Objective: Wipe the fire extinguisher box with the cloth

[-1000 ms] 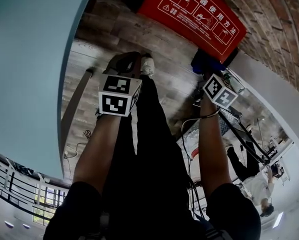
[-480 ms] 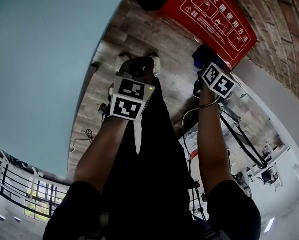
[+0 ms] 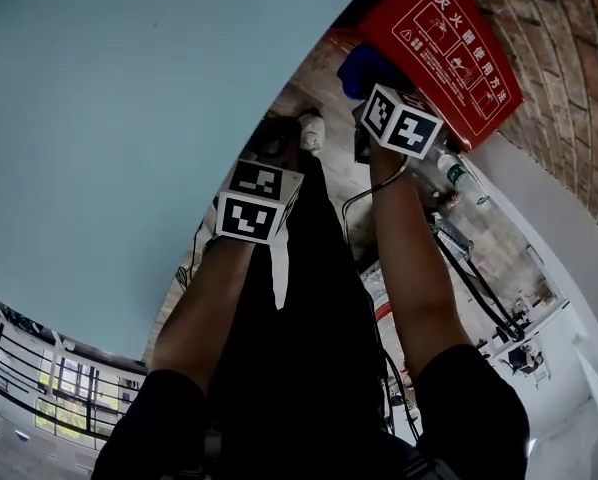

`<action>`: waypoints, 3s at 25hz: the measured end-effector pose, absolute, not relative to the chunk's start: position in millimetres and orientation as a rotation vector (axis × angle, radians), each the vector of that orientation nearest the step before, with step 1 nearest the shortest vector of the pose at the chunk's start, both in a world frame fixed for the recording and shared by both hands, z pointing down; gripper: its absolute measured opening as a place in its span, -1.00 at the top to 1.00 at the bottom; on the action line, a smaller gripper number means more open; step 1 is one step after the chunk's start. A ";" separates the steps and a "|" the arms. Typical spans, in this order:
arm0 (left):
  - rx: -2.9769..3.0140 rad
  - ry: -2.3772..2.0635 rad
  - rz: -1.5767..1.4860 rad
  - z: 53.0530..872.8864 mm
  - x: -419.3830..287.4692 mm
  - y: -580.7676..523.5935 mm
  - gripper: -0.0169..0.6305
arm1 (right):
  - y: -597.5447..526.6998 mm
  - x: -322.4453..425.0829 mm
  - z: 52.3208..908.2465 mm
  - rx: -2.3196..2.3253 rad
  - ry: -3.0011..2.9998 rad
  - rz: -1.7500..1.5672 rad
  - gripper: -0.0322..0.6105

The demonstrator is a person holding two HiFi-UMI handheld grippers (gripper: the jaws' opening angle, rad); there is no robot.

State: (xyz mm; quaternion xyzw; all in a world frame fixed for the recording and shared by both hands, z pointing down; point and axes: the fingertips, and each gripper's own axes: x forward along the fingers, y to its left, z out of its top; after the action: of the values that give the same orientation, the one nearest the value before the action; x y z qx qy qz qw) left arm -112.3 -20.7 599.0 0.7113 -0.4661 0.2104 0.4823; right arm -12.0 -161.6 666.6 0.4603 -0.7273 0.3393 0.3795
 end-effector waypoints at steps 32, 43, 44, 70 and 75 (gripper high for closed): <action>1.795 -1.004 0.645 667.0 -31.1 33.4 0.96 | -122.7 202.1 751.9 1.470 -1.602 0.913 0.76; 1.671 -1.104 0.586 692.2 -13.8 84.6 0.96 | -131.7 161.4 788.1 1.262 -1.689 0.784 0.76; 1.652 -1.114 0.577 693.9 -14.3 89.6 0.96 | -133.0 152.0 789.9 1.241 -1.699 0.767 0.76; 1.556 -1.240 0.553 720.7 -109.6 98.0 0.96 | -176.9 -73.3 814.7 1.053 -1.872 0.648 0.76; 1.577 -1.190 0.573 733.7 -102.3 97.5 0.96 | -172.8 -51.1 839.3 1.109 -1.836 0.696 0.76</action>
State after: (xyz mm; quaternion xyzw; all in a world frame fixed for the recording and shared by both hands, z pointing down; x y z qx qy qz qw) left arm -102.3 97.5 733.7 0.6566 -0.4956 0.2385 0.5161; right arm -51.1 -172.8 839.3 0.4443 -0.7355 0.2786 0.4290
